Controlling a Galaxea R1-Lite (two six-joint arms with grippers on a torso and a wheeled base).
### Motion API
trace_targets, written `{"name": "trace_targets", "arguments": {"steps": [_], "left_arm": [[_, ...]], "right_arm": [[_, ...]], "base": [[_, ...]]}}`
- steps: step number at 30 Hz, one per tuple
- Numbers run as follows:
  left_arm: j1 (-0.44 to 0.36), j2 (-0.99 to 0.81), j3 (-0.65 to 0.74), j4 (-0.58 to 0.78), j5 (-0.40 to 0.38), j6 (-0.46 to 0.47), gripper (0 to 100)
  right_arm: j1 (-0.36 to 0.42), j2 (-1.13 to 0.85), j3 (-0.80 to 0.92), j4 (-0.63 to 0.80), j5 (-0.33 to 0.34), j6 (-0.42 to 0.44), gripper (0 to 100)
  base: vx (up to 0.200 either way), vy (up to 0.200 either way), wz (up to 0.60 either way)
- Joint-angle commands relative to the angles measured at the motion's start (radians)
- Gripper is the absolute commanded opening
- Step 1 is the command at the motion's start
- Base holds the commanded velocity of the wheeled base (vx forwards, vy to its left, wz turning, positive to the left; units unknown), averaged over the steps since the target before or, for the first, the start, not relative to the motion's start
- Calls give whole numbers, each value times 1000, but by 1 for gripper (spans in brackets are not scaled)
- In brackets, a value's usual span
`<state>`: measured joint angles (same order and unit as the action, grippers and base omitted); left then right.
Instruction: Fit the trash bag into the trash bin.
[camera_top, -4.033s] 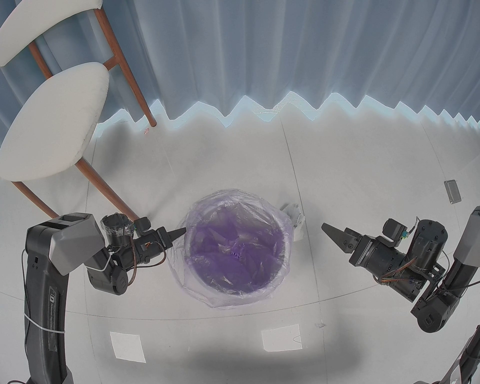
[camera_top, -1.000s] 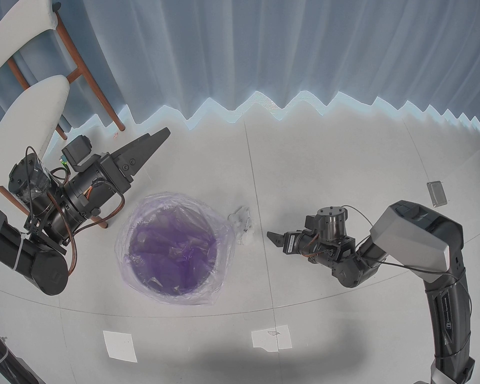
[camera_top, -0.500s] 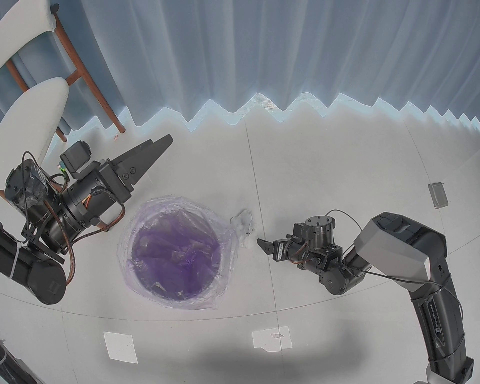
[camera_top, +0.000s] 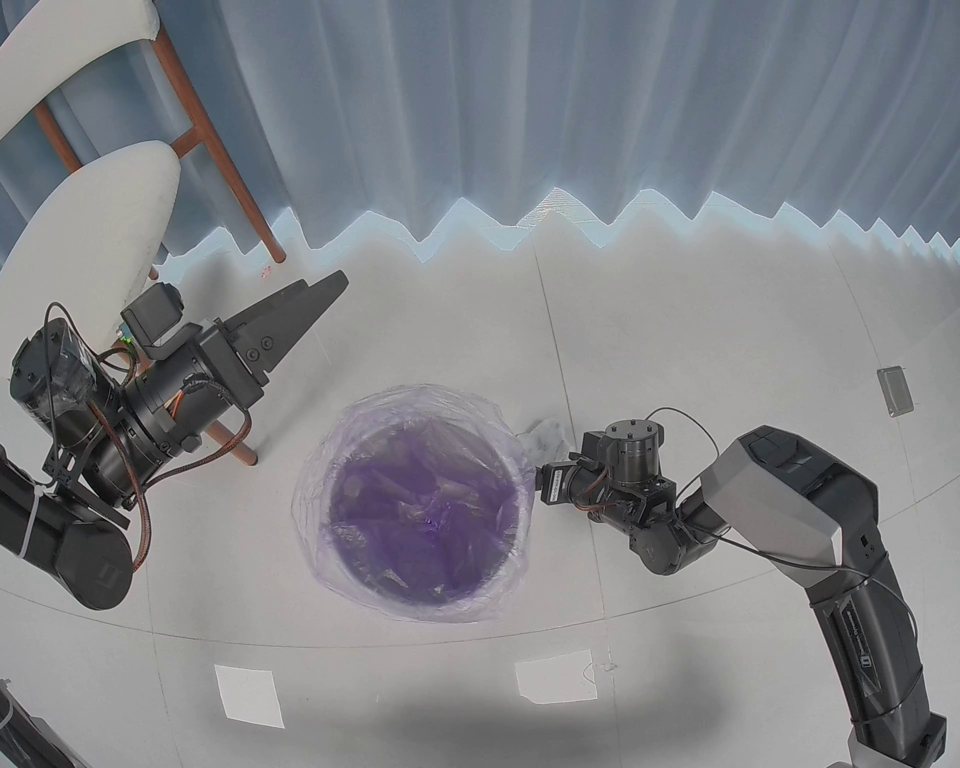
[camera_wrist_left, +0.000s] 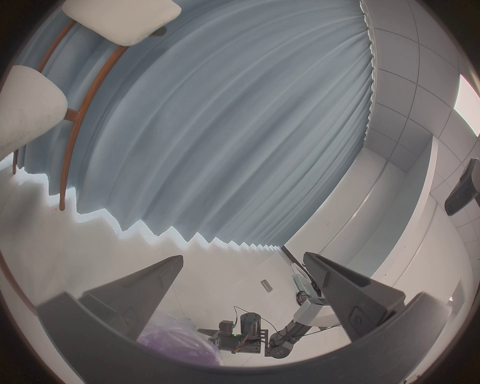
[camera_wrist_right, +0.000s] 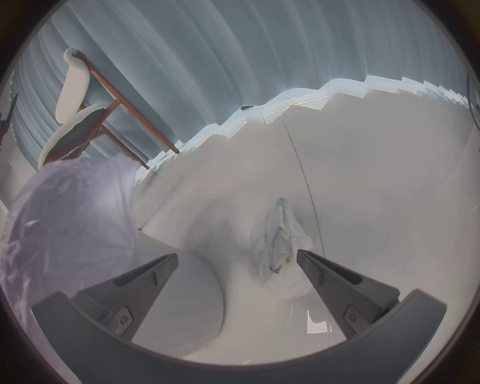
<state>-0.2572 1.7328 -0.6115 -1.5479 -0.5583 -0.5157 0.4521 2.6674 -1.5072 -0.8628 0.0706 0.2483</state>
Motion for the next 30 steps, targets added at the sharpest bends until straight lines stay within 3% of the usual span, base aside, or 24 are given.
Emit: {"name": "trace_targets", "arguments": {"steps": [1,11,12,17,22,30], "left_arm": [[0,4,2,0,0,0,100],[-2,4,6,0,0,2,100],[-4,4,6,0,0,2,100],[-8,2,6,0,0,2,100],[-8,1,10,0,0,2,100],[-8,-7,10,0,0,2,100]], "right_arm": [[-39,91,-130,37,0,0,100],[-70,138,-218,84,-17,0,100],[-72,140,-217,80,-20,0,0],[-72,132,-209,64,-22,2,0],[-72,106,-202,57,-65,3,0],[-75,-98,78,-74,-83,19,0]], "base": [[0,0,0],[0,0,0],[0,0,0],[0,0,0],[0,0,0],[0,0,0]]}}
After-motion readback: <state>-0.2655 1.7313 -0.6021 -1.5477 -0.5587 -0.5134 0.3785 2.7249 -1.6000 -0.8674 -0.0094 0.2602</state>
